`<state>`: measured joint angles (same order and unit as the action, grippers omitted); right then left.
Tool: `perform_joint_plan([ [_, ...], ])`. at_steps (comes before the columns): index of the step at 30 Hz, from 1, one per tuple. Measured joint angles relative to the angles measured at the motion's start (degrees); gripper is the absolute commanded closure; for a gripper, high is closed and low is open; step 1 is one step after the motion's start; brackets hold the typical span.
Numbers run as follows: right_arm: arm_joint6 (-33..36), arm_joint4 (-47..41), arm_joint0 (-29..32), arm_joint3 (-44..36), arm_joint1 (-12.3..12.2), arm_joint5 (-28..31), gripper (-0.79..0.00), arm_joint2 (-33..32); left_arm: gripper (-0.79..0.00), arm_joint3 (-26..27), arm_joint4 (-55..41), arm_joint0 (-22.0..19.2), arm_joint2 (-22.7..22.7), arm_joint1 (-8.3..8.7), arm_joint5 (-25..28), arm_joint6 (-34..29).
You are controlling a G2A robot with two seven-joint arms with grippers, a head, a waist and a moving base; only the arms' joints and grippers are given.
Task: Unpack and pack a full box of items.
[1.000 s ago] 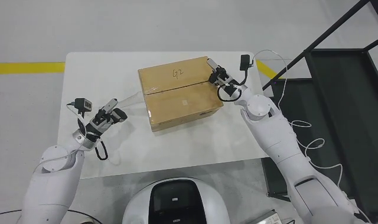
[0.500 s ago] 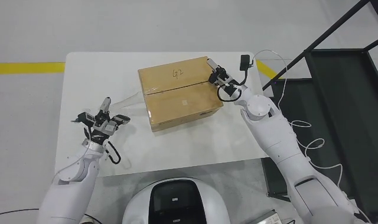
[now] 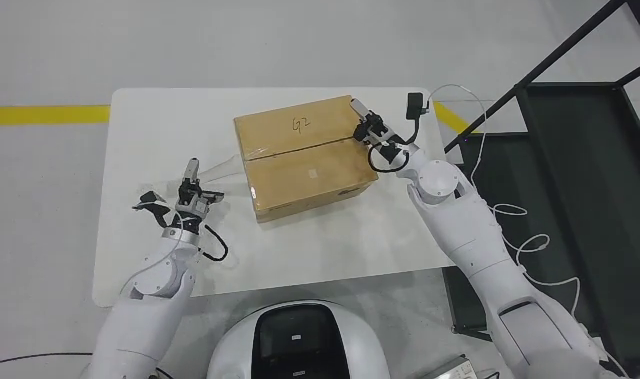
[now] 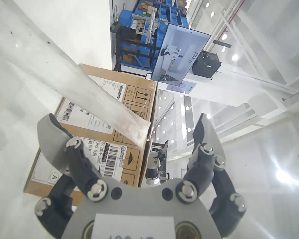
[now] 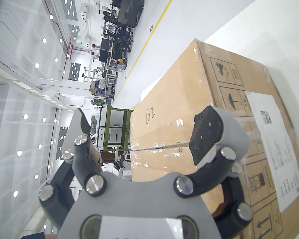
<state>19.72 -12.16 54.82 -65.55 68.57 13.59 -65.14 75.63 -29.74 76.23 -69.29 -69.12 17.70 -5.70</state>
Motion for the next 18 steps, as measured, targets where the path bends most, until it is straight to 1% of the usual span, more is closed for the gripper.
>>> perform_joint_plan([
  [5,0.00,0.00,0.00,0.00,0.00,0.00,-0.785,0.00,-0.785,-3.97,-1.77,-2.61,1.93,-0.97,-0.22,-1.32],
  [9,0.00,0.00,0.00,0.00,0.00,0.00,-0.785,0.00,-0.785,-7.22,-3.16,-4.71,2.19,-1.67,1.17,-1.07],
  [10,0.00,0.00,0.00,0.00,0.00,0.00,-0.785,0.00,-0.699,-7.73,-3.31,-4.97,2.06,-1.77,1.69,-0.85],
  [11,0.00,0.00,0.00,0.00,0.00,0.00,-0.785,0.00,-0.659,-8.13,-3.36,-5.11,1.93,-1.84,2.14,-0.76],
  [14,0.00,0.00,0.00,0.00,0.00,0.00,-0.785,0.00,-0.594,-8.58,-2.99,-4.87,1.27,-1.92,2.92,-0.72],
  [16,0.00,0.00,0.00,0.00,0.00,0.00,-0.785,0.00,-0.585,-8.16,-2.41,-4.14,0.72,-1.91,3.25,-0.46],
  [18,0.00,0.00,0.00,0.00,0.00,0.00,-0.785,0.00,-0.545,-7.48,-2.15,-3.26,0.19,-1.89,3.44,-0.05],
])
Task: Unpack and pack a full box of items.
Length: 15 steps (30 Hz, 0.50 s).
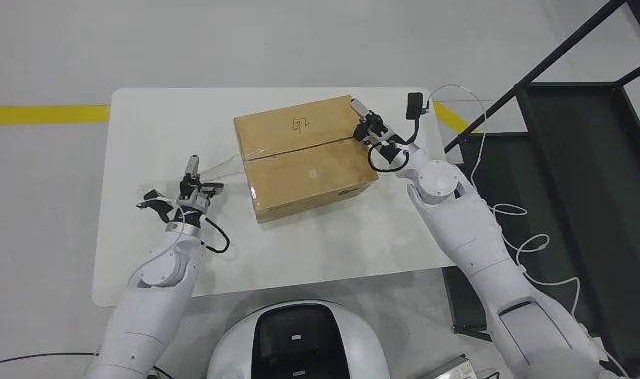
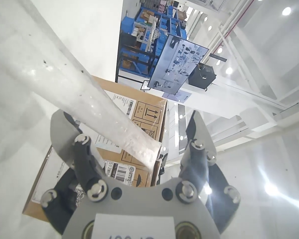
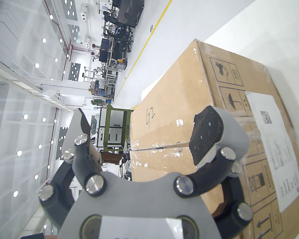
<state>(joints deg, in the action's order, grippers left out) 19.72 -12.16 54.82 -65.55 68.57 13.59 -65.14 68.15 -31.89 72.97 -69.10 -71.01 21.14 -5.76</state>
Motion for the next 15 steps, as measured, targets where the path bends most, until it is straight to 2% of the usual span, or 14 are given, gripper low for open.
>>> perform_joint_plan([
  [1,0.00,0.00,0.00,0.00,0.00,0.00,-0.785,0.00,-0.539,0.61,0.10,0.66,-0.42,0.01,0.23,0.43],
  [2,0.00,0.00,0.00,0.00,0.00,0.00,-0.785,0.00,-0.496,1.13,0.20,1.16,-0.77,0.02,0.61,0.85],
  [6,0.00,0.00,0.00,0.00,0.00,0.00,-0.785,0.00,-0.280,3.31,0.71,2.71,-2.22,0.03,1.90,2.22],
  [9,0.00,0.00,0.00,0.00,0.00,0.00,-0.785,0.00,-0.031,5.53,2.52,3.78,-3.07,0.08,2.87,2.83],
  [10,0.00,0.00,0.00,0.00,0.00,0.00,-0.785,0.00,0.000,6.50,3.24,4.27,-3.42,0.10,3.35,3.12],
  [15,0.00,0.00,0.00,0.00,0.00,0.00,-0.785,0.00,0.000,10.20,5.14,5.72,-4.71,0.09,4.67,3.78],
])
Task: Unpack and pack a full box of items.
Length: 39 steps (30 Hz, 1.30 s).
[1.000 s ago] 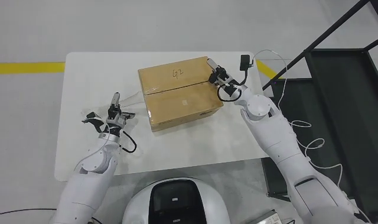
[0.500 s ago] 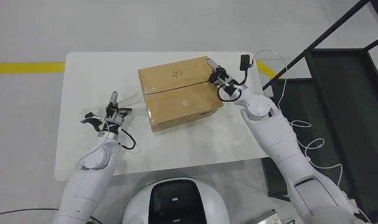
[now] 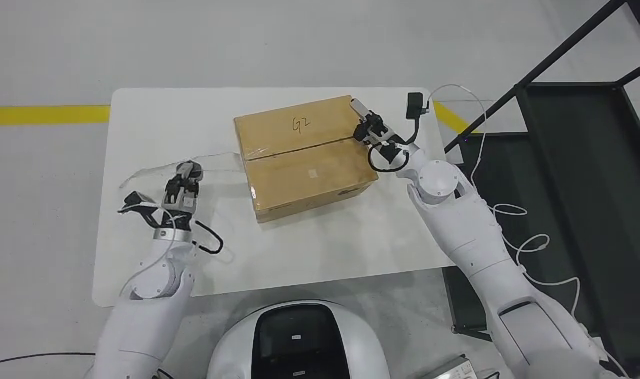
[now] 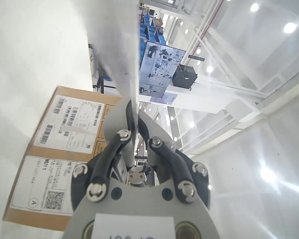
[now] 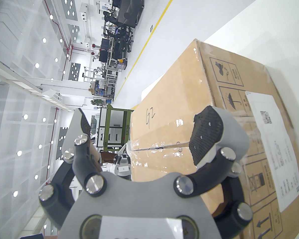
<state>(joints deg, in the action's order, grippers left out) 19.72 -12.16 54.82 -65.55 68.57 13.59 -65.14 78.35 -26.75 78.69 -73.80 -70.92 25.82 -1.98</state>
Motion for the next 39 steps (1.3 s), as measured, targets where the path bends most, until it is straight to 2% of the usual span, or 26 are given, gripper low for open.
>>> perform_joint_plan([
  [5,0.00,0.00,0.00,0.00,0.00,0.00,-0.785,0.00,0.000,3.86,1.79,0.32,-0.68,-0.11,-0.61,-0.04],
  [11,0.00,0.00,0.00,0.00,0.00,0.00,-0.785,0.00,0.000,7.05,4.37,-1.66,0.18,-0.45,-3.57,-1.09],
  [19,0.00,0.00,0.00,0.00,0.00,0.00,-0.785,0.00,0.000,6.60,8.08,-5.56,4.22,-1.36,-9.13,-2.95],
  [26,0.00,0.00,0.00,0.00,0.00,0.00,-0.785,0.00,0.000,5.78,9.45,-6.37,6.08,-1.91,-10.99,-4.15],
  [27,0.00,0.00,0.00,0.00,0.00,0.00,-0.785,0.00,-0.120,5.79,9.83,-6.35,6.26,-1.95,-11.12,-4.33],
  [29,0.00,0.00,0.00,0.00,0.00,0.00,-0.785,0.00,-0.449,5.95,10.79,-6.14,6.63,-2.03,-11.39,-4.63],
  [30,0.00,0.00,0.00,0.00,0.00,0.00,-0.785,0.00,-0.785,6.14,11.47,-5.92,6.79,-2.06,-11.49,-4.70],
  [39,0.00,0.00,0.00,0.00,0.00,0.00,-0.785,0.00,-0.785,8.74,15.10,-4.05,7.57,-2.23,-11.28,-5.72],
])
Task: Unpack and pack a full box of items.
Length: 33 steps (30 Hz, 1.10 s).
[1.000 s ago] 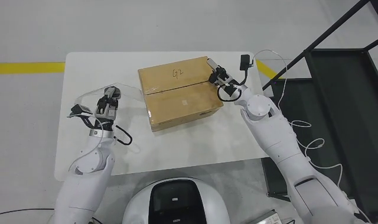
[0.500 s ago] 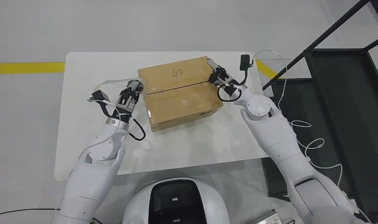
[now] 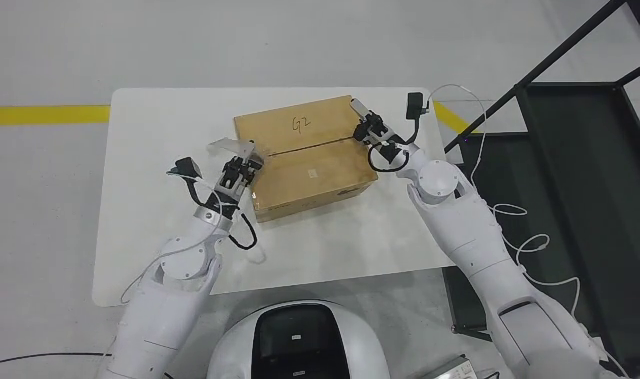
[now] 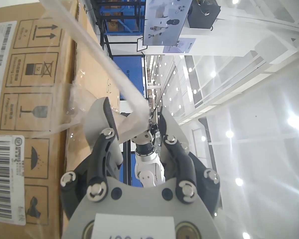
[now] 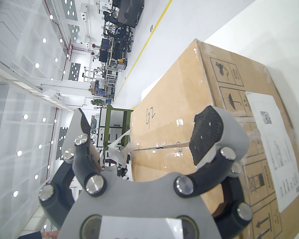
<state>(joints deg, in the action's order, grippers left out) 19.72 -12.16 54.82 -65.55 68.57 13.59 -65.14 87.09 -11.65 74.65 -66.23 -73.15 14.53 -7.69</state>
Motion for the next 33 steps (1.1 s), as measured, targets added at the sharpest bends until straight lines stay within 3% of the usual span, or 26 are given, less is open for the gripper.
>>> perform_joint_plan([
  [11,0.00,0.00,0.00,0.00,0.00,0.00,-0.785,0.00,-0.785,0.55,1.05,-1.49,1.92,-0.75,1.43,-1.56],
  [24,0.00,0.00,0.00,0.00,0.00,0.00,-0.785,0.00,-0.785,-4.04,0.04,-6.76,4.68,-2.37,3.13,-1.09],
  [33,0.00,0.00,0.00,0.00,0.00,0.00,-0.785,0.00,-0.785,0.34,-3.18,-4.46,-1.51,-1.32,3.18,-7.07],
])
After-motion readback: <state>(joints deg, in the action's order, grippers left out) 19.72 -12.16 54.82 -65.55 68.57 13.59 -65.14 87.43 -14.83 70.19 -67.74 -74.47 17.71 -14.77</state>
